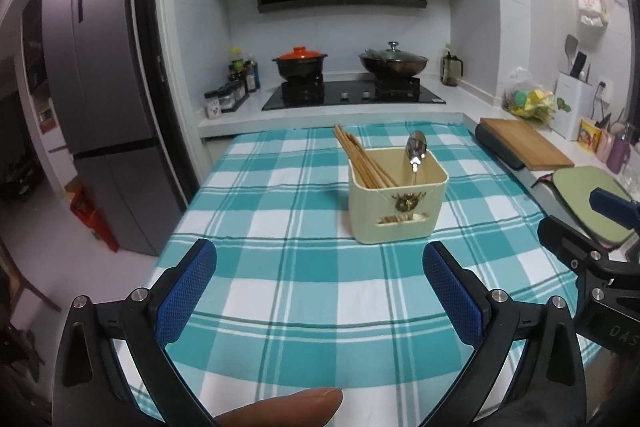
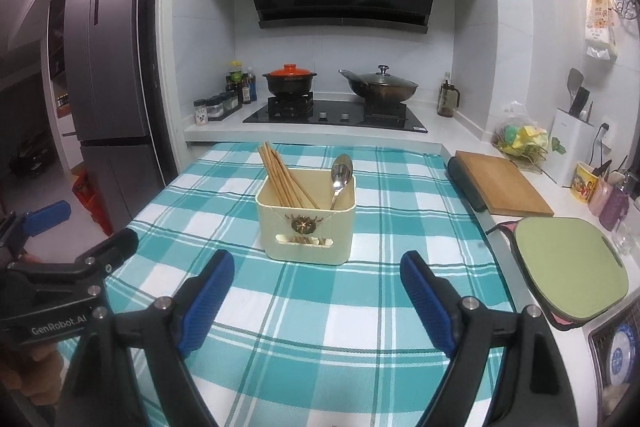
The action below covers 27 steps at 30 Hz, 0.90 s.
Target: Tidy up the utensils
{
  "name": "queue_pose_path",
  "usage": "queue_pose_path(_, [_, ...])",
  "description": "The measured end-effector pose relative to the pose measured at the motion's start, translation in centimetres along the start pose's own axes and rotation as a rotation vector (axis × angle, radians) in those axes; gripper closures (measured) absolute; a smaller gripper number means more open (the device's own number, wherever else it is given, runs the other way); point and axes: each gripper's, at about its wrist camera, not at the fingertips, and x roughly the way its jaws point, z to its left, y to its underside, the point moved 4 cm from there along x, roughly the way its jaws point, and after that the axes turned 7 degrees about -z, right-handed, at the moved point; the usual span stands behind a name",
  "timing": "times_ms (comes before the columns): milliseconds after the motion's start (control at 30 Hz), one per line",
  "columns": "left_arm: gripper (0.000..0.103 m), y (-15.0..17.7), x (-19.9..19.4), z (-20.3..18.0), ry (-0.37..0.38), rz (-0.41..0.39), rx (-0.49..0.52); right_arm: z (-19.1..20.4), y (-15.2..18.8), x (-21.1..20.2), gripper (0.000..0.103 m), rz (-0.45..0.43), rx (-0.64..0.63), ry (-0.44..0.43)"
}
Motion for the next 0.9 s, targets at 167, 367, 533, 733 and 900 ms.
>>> queue_pose_path(167, [0.000,-0.1,-0.8,0.0,0.015,-0.002,-0.012,0.4,-0.3,-1.4,0.016,0.003,-0.003,-0.011])
queue_pose_path(367, [0.000,-0.2,-1.0,0.2,0.018,0.016,-0.021,0.7,-0.6,-2.2,0.016,-0.009,-0.014,0.012])
queue_pose_path(533, [0.000,-0.1,-1.1,0.3,0.011,0.023,-0.020,1.0,-0.7,-2.6,0.016,-0.008,-0.021,0.026])
queue_pose_path(733, [0.000,-0.2,-1.2,0.1,0.021,0.027,-0.025,1.3,-0.7,-2.7,0.016,-0.005,-0.027,0.020])
queue_pose_path(900, [0.000,-0.4,-1.3,0.2,0.013,0.026,-0.022,1.4,-0.7,-3.0,0.016,-0.014,-0.027,0.026])
